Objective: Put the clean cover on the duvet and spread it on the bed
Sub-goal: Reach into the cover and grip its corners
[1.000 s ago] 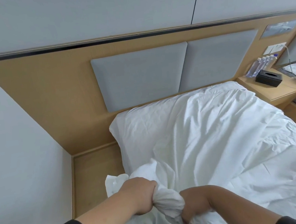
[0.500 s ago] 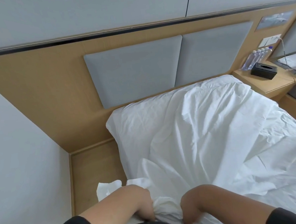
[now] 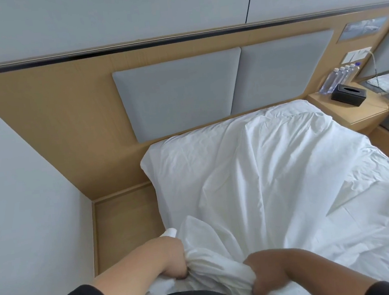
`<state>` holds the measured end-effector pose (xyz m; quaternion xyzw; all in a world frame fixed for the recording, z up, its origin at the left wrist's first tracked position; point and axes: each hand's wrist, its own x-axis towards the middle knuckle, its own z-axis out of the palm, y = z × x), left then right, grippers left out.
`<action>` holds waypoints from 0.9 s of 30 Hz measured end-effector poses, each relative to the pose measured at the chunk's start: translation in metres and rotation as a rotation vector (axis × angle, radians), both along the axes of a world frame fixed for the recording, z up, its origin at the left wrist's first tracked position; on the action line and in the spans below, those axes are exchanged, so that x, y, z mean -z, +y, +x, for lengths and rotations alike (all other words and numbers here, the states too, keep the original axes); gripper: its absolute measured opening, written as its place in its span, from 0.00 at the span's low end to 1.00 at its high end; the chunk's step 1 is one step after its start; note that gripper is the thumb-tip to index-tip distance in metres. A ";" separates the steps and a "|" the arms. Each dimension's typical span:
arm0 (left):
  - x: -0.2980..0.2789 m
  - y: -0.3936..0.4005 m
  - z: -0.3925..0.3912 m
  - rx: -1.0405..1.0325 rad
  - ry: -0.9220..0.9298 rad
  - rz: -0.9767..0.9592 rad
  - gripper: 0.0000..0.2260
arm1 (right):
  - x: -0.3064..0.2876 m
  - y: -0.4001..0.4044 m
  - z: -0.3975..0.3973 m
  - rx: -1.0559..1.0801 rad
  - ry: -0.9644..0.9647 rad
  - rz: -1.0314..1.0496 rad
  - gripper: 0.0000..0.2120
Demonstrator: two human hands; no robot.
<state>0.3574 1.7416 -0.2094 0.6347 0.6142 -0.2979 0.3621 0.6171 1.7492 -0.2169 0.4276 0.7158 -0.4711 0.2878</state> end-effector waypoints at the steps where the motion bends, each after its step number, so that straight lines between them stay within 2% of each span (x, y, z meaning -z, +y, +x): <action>1: 0.004 -0.002 -0.001 -0.030 -0.038 0.100 0.18 | -0.002 0.004 -0.001 0.022 0.016 -0.033 0.21; 3: 0.010 -0.003 -0.002 -0.005 -0.116 0.306 0.11 | -0.002 0.009 -0.002 0.110 0.006 -0.135 0.21; 5: 0.008 -0.001 -0.002 0.087 -0.158 0.411 0.03 | -0.002 0.010 -0.003 0.127 -0.061 -0.207 0.24; 8: 0.003 -0.001 -0.007 0.237 -0.240 0.236 0.02 | 0.004 0.005 -0.003 -0.029 -0.179 -0.216 0.29; 11: 0.001 -0.008 -0.011 0.235 -0.315 0.039 0.07 | 0.008 -0.009 -0.004 -0.113 -0.213 -0.198 0.29; 13: 0.000 -0.010 -0.012 0.236 -0.349 -0.002 0.05 | 0.006 -0.014 -0.002 -0.049 -0.169 -0.205 0.32; 17: 0.004 -0.007 -0.014 0.213 -0.370 -0.031 0.06 | 0.013 -0.021 -0.003 0.122 0.096 -0.335 0.30; 20: 0.015 -0.009 -0.013 0.181 -0.386 -0.025 0.07 | 0.017 -0.023 -0.008 0.202 0.226 -0.365 0.30; 24: 0.017 -0.008 -0.013 0.130 -0.400 -0.078 0.15 | 0.021 -0.021 -0.012 0.202 0.259 -0.270 0.27; 27: 0.018 -0.010 -0.008 0.136 -0.281 -0.069 0.16 | 0.018 -0.012 -0.007 0.270 0.245 -0.273 0.21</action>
